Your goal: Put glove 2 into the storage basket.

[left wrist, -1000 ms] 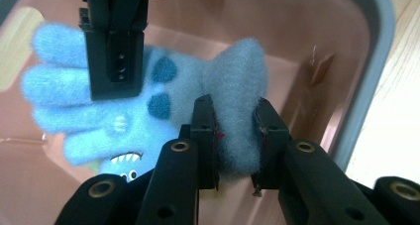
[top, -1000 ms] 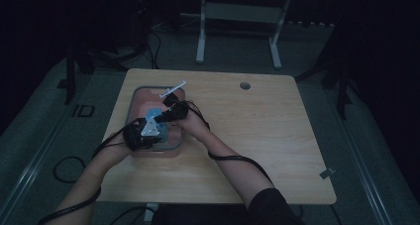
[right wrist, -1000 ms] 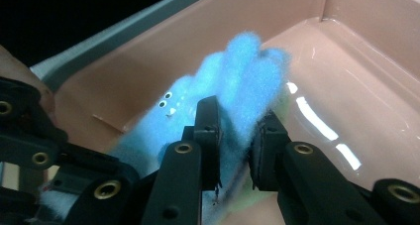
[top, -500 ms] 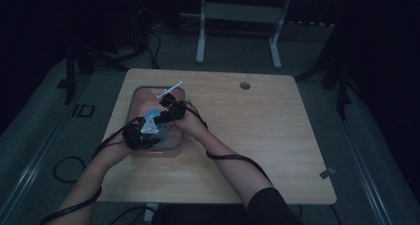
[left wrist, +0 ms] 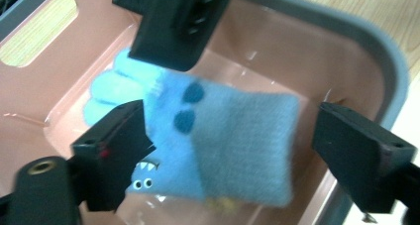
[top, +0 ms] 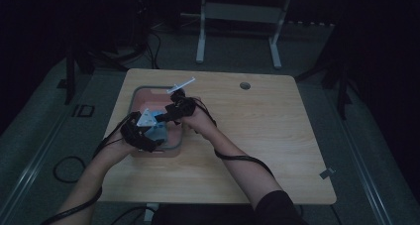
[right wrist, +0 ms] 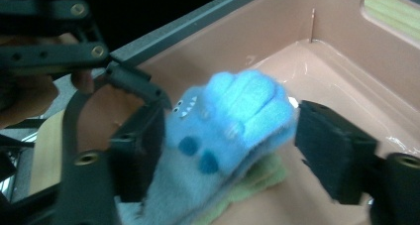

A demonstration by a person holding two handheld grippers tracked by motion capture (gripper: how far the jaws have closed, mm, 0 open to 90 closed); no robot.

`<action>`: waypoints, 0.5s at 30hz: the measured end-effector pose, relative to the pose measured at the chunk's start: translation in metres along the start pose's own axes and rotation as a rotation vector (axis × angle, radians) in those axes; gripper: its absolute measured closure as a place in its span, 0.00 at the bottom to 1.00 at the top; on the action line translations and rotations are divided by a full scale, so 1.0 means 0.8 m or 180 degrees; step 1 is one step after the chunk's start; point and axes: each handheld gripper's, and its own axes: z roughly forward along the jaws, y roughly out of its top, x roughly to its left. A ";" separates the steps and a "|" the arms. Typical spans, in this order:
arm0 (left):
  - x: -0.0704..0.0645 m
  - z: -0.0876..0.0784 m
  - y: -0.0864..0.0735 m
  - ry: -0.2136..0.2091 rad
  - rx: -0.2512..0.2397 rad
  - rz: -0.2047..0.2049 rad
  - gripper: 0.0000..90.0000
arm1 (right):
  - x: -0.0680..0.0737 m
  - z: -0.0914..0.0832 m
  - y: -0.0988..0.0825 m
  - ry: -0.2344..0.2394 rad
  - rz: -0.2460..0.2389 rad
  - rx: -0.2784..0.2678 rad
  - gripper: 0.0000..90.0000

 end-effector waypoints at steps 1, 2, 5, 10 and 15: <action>-0.002 0.000 0.002 0.0007 -0.0010 -0.0001 0.11 | 0.000 -0.003 -0.001 0.0005 -0.0027 -0.0015 0.24; -0.003 -0.001 0.003 0.0014 -0.0023 -0.0022 0.08 | 0.000 -0.006 -0.002 0.0007 -0.0047 -0.0031 0.22; -0.009 -0.002 0.008 -0.0024 -0.0120 -0.0060 0.04 | 0.002 -0.015 -0.008 -0.0039 -0.0095 -0.0091 0.20; -0.019 -0.001 0.016 -0.0069 -0.0210 -0.0023 0.03 | 0.001 -0.028 -0.016 -0.0020 -0.0161 -0.0109 0.19; -0.029 0.002 0.023 -0.0152 -0.0296 -0.0018 0.03 | 0.001 -0.050 -0.030 0.0000 -0.0224 -0.0131 0.19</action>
